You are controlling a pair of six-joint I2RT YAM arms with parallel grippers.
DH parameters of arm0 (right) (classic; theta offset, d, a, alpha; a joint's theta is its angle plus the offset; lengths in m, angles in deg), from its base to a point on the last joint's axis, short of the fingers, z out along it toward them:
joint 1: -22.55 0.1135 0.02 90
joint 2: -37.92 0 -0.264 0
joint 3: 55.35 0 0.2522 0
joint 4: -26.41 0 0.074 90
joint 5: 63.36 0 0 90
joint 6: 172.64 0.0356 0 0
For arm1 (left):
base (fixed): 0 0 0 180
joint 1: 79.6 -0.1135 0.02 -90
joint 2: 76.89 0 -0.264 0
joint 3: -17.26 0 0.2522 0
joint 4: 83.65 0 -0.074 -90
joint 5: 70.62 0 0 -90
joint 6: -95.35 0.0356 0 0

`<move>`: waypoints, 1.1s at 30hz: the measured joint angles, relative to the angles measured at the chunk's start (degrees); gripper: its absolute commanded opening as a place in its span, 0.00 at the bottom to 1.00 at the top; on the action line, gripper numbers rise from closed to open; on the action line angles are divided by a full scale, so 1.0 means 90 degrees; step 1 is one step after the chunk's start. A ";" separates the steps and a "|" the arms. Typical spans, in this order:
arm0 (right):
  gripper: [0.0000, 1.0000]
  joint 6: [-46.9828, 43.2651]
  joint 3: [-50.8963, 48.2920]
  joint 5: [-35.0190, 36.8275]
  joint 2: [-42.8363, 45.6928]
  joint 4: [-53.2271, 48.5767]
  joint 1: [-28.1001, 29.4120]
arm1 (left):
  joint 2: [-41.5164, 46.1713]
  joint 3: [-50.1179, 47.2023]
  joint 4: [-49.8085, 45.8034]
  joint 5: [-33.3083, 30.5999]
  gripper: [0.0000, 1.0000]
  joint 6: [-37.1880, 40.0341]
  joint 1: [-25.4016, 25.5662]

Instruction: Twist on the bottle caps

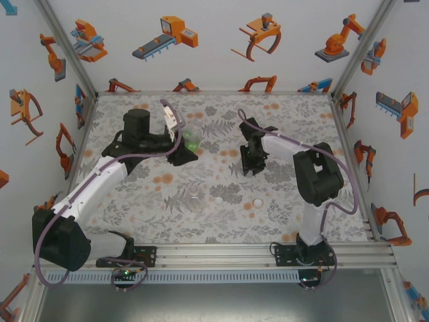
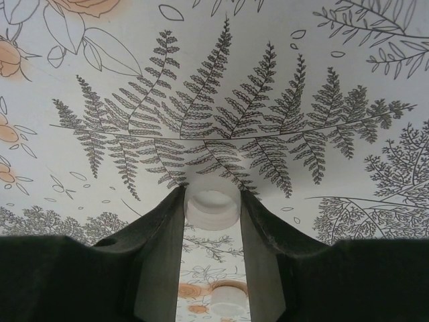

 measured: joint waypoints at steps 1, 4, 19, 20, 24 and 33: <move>0.41 0.0000 0.0000 -0.0012 0.0005 0.0005 0.0000 | -0.0017 0.0000 -0.0010 -0.0002 0.00 0.0002 0.0000; 0.45 -0.0012 -0.0002 -0.0051 0.0007 0.0000 0.0000 | -0.0046 0.0000 -0.0056 -0.0007 0.00 0.0005 0.0000; 0.45 0.0036 -0.0155 -0.0151 0.0580 0.0058 0.0000 | -0.0051 0.0000 -0.0085 -0.0007 0.00 0.0036 0.0085; 0.45 0.0049 -0.0189 -0.0163 0.0580 0.0073 0.0000 | -0.0051 0.0000 -0.0087 -0.0007 0.00 0.0041 0.0090; 0.45 0.0073 -0.0316 -0.0214 0.0576 0.0126 0.0000 | -0.0051 0.0000 -0.0090 -0.0010 0.00 0.0044 0.0114; 0.45 0.0075 -0.0396 -0.0267 0.0566 0.0243 0.0000 | -0.0051 0.0002 -0.0143 -0.0010 0.00 0.0095 0.0172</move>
